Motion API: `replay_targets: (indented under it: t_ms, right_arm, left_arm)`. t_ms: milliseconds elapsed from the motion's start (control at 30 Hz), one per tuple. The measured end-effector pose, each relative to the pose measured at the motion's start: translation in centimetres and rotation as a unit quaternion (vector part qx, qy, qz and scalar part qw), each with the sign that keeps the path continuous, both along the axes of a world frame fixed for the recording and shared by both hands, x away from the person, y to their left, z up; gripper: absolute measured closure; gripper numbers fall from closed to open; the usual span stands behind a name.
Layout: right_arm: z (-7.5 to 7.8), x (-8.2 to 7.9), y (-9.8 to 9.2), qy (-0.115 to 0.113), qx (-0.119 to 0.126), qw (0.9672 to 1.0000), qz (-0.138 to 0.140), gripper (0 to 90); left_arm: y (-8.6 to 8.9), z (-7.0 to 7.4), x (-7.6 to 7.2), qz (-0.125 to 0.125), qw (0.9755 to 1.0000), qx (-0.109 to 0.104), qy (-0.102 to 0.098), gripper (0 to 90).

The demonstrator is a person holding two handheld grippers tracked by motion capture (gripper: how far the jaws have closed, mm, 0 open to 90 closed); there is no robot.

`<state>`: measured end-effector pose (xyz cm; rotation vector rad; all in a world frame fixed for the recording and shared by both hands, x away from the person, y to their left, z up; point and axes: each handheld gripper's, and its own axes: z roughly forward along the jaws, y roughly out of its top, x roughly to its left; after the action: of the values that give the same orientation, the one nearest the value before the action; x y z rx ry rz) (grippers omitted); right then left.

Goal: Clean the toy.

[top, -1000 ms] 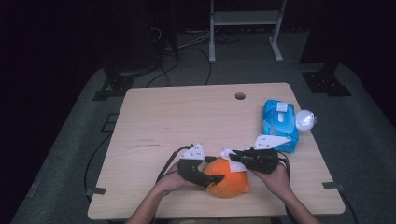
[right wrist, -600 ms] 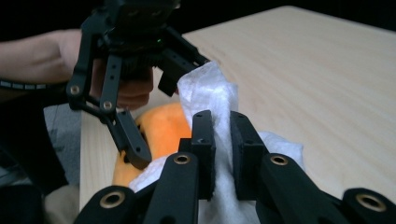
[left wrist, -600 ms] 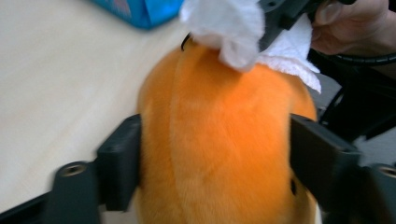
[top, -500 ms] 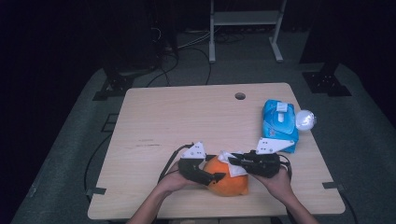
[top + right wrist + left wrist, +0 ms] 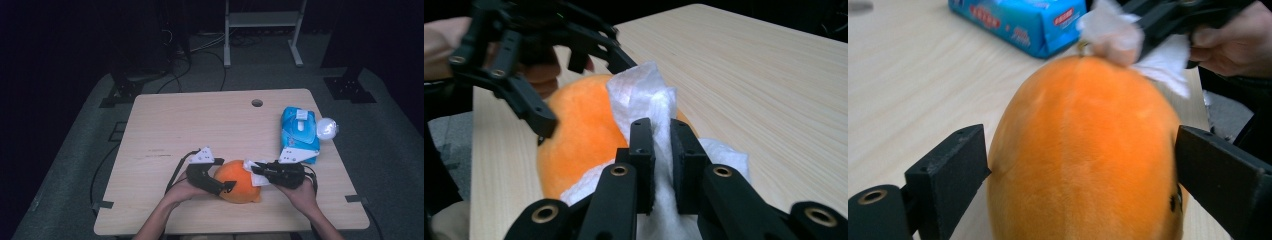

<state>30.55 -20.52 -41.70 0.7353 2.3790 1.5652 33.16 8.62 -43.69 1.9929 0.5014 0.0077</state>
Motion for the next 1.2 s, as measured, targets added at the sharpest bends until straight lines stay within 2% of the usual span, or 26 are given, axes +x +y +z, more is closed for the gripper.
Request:
replay_targets:
  t_ms: [33,133,233,267,367,467,567,667,733,767,900,967,1133,1200]
  right_arm:
    - [0.1,-0.1,0.2,0.000,0.003,1.0000,0.004,81.0]
    - [0.2,-0.1,1.2,0.005,0.018,0.9996,0.022,81.0]
    - [0.7,-0.7,3.0,-0.014,0.006,0.9992,0.037,81.1]
    - [0.9,-0.8,3.3,-0.025,-0.001,0.9991,0.036,81.2]
    - [1.2,-0.4,2.6,-0.028,0.006,0.9994,0.017,81.3]
    - [1.3,0.4,1.1,-0.025,0.016,0.9992,-0.027,81.3]
    - [0.8,1.3,-0.2,-0.004,0.023,0.9986,-0.048,81.2]
    - [0.0,1.6,-0.4,0.014,0.021,0.9987,-0.044,81.2]
    - [0.0,1.3,0.1,0.008,0.020,0.9991,-0.037,81.2]
    - [0.2,0.9,0.6,0.001,0.017,0.9995,-0.027,81.1]
    - [0.4,0.2,1.8,-0.019,0.004,0.9997,-0.012,81.1]
    - [0.4,0.5,1.4,-0.012,0.010,0.9998,-0.014,81.2]
    - [-0.1,1.2,0.0,0.002,0.012,0.9990,-0.042,81.2]
    - [-0.1,1.1,-0.3,0.001,0.010,0.9988,-0.048,81.2]
  left_arm:
    - [-0.1,-0.2,0.0,-0.002,1.0000,-0.001,0.005,8.3]
    - [-0.5,-0.3,-0.1,-0.009,0.9999,-0.002,-0.007,15.5]
    - [-0.7,0.1,-0.8,-0.016,0.9978,0.011,-0.063,29.9]
    - [-0.6,0.3,-0.9,-0.010,0.9973,0.010,-0.071,33.1]
    - [-0.5,0.6,-1.0,0.011,0.9950,-0.004,-0.099,38.1]
    - [-0.6,0.7,-1.1,0.029,0.9912,-0.011,-0.129,38.4]
    - [-0.5,0.2,-0.9,0.025,0.9931,-0.013,-0.114,34.2]
    - [-0.2,0.2,-0.4,0.020,0.9972,-0.015,-0.070,21.0]
    - [0.2,0.2,-0.1,0.021,0.9985,-0.021,-0.045,16.3]
    - [0.3,0.2,-0.1,0.022,0.9988,-0.019,-0.040,16.2]
    - [0.9,0.0,-0.2,0.011,0.9987,0.000,-0.050,23.6]
    - [1.0,0.0,-0.2,0.007,0.9985,0.005,-0.054,26.6]
    - [1.2,-0.3,-0.2,0.003,0.9987,0.005,-0.050,27.4]
    - [1.2,-0.4,-0.1,0.002,0.9988,0.004,-0.050,27.4]
